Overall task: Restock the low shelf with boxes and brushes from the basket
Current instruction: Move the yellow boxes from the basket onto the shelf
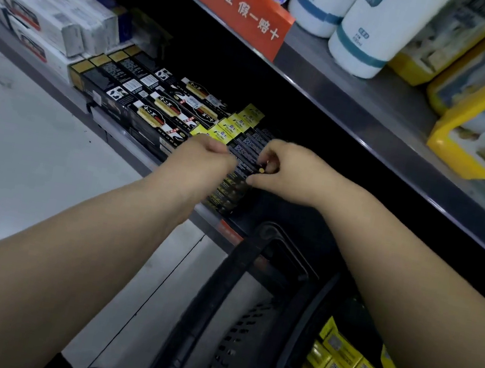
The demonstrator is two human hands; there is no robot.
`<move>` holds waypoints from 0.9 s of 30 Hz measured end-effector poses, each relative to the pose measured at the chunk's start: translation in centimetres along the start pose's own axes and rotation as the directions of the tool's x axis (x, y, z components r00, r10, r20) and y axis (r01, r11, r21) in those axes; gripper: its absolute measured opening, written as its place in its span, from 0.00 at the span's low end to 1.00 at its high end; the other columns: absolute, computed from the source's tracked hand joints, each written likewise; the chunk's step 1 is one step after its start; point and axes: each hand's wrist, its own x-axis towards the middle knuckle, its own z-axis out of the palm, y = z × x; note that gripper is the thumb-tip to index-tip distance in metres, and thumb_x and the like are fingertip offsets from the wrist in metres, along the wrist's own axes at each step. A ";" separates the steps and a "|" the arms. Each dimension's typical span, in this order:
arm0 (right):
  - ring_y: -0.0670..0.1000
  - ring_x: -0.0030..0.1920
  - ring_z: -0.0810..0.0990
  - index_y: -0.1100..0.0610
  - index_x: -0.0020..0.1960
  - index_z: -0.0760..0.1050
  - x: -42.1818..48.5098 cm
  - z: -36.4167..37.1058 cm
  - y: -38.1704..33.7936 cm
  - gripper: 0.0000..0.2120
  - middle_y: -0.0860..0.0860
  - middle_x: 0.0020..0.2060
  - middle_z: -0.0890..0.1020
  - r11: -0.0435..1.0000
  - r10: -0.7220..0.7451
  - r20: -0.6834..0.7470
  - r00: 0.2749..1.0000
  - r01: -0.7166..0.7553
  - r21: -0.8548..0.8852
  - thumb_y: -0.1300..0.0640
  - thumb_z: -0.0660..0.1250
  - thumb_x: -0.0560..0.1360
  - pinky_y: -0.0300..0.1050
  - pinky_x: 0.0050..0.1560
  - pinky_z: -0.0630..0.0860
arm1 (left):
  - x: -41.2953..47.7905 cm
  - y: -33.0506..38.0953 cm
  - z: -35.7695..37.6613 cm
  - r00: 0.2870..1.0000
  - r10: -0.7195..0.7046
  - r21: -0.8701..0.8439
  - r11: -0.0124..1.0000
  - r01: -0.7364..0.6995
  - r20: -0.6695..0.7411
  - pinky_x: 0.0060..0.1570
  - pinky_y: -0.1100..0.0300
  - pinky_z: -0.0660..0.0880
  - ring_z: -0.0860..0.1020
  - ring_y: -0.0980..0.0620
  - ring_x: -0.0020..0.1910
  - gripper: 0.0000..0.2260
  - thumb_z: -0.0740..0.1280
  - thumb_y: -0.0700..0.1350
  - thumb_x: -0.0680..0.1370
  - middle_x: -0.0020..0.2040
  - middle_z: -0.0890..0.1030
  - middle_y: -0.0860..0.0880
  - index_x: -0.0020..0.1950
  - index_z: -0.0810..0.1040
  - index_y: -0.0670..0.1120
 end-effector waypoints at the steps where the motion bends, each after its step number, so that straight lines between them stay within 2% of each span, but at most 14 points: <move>1: 0.49 0.44 0.77 0.54 0.52 0.74 -1.8 -0.9 0.2 0.15 0.48 0.43 0.78 0.991 -0.007 -0.065 0.998 0.016 0.129 0.48 0.72 0.70 0.44 0.49 0.75 | -1.3 0.3 0.2 0.992 0.109 0.042 0.993 -0.111 0.056 0.30 0.72 0.70 0.72 0.59 0.38 0.10 0.64 0.41 0.77 0.43 0.75 0.52 0.57 0.75 0.47; 3: 0.46 0.39 0.77 0.53 0.48 0.76 -6.0 -2.3 0.8 0.09 0.47 0.39 0.79 0.940 -0.016 -0.171 0.985 0.073 0.333 0.53 0.72 0.70 0.41 0.44 0.75 | -4.2 0.7 0.9 0.925 0.305 0.090 0.939 -0.331 0.226 0.31 0.76 0.69 0.74 0.61 0.38 0.07 0.65 0.42 0.76 0.43 0.77 0.54 0.53 0.76 0.48; 5: 0.45 0.37 0.77 0.53 0.47 0.76 -10.7 -3.1 1.8 0.06 0.49 0.40 0.80 0.880 -0.023 -0.221 0.975 0.124 0.459 0.58 0.71 0.71 0.36 0.41 0.75 | -7.0 0.9 1.8 0.801 0.453 0.122 0.837 -0.533 0.391 0.39 0.73 0.72 0.76 0.63 0.40 0.05 0.65 0.44 0.75 0.42 0.79 0.56 0.50 0.77 0.51; 7: 0.45 0.38 0.78 0.55 0.47 0.77 -15.0 -2.9 3.2 0.06 0.52 0.40 0.81 0.825 0.005 -0.225 0.974 0.123 0.551 0.62 0.70 0.72 0.36 0.42 0.75 | -9.3 1.0 3.0 0.677 0.511 0.164 0.722 -0.673 0.529 0.42 0.71 0.72 0.76 0.64 0.44 0.05 0.65 0.46 0.74 0.42 0.80 0.57 0.49 0.77 0.52; 9: 0.44 0.37 0.76 0.57 0.47 0.77 -18.8 -1.6 4.8 0.06 0.52 0.39 0.80 0.789 0.076 -0.191 0.979 0.058 0.611 0.64 0.70 0.72 0.34 0.39 0.74 | -11.1 0.7 4.5 0.609 0.499 0.218 0.635 -0.741 0.616 0.42 0.69 0.71 0.76 0.62 0.45 0.05 0.65 0.46 0.75 0.43 0.79 0.57 0.50 0.77 0.52; 12: 0.44 0.36 0.76 0.53 0.47 0.76 -23.6 1.9 7.6 0.07 0.49 0.38 0.80 0.809 0.200 -0.092 0.975 -0.111 0.578 0.62 0.70 0.72 0.36 0.38 0.75 | -12.9 -0.3 6.7 0.572 0.460 0.267 0.571 -0.776 0.680 0.45 0.59 0.72 0.76 0.60 0.44 0.04 0.64 0.46 0.76 0.42 0.79 0.58 0.49 0.76 0.53; 14: 0.44 0.39 0.77 0.51 0.49 0.75 -26.7 4.7 9.7 0.06 0.47 0.41 0.80 0.875 0.266 -0.007 0.964 -0.238 0.422 0.58 0.69 0.73 0.42 0.44 0.76 | -14.0 -0.9 8.0 0.541 0.423 0.286 0.530 -0.799 0.727 0.46 0.55 0.74 0.77 0.59 0.44 0.03 0.63 0.48 0.76 0.43 0.78 0.59 0.48 0.74 0.55; 18: 0.45 0.50 0.77 0.49 0.56 0.73 -31.6 10.4 13.0 0.11 0.44 0.51 0.77 0.917 0.343 0.170 0.924 -0.368 0.155 0.53 0.68 0.74 0.41 0.51 0.74 | -15.2 -2.2 9.9 0.497 0.323 0.308 0.489 -0.816 0.805 0.48 0.57 0.73 0.76 0.60 0.46 0.04 0.63 0.48 0.77 0.44 0.77 0.60 0.49 0.75 0.56; 20: 0.47 0.56 0.75 0.49 0.58 0.72 -33.1 12.7 14.4 0.14 0.45 0.57 0.74 0.900 0.399 0.162 0.903 -0.419 0.120 0.53 0.68 0.73 0.42 0.54 0.73 | -15.4 -2.8 10.6 0.484 0.253 0.335 0.462 -0.821 0.838 0.48 0.54 0.74 0.76 0.58 0.46 0.05 0.62 0.48 0.77 0.44 0.76 0.61 0.51 0.75 0.54; 23: 0.51 0.62 0.70 0.51 0.63 0.66 -34.3 14.7 16.8 0.22 0.49 0.62 0.69 0.834 0.537 0.038 0.843 -0.537 0.124 0.56 0.69 0.72 0.42 0.55 0.71 | -15.9 -3.7 11.5 0.471 0.165 0.369 0.425 -0.827 0.866 0.49 0.54 0.75 0.77 0.57 0.47 0.07 0.62 0.47 0.77 0.43 0.75 0.61 0.53 0.75 0.52; 25: 0.54 0.62 0.69 0.51 0.66 0.64 -34.4 15.6 18.2 0.26 0.52 0.64 0.68 0.794 0.594 0.023 0.804 -0.592 0.137 0.58 0.70 0.71 0.44 0.55 0.71 | -16.3 -4.2 12.0 0.465 0.124 0.378 0.423 -0.824 0.876 0.49 0.55 0.75 0.77 0.57 0.47 0.07 0.62 0.47 0.77 0.44 0.76 0.60 0.54 0.76 0.51; 27: 0.55 0.60 0.72 0.51 0.66 0.65 -34.1 16.1 19.0 0.26 0.53 0.64 0.69 0.768 0.618 0.063 0.784 -0.618 0.168 0.57 0.71 0.71 0.44 0.52 0.72 | -16.6 -4.5 12.4 0.458 0.085 0.382 0.427 -0.819 0.885 0.49 0.55 0.74 0.77 0.56 0.48 0.07 0.63 0.47 0.77 0.46 0.77 0.59 0.54 0.76 0.51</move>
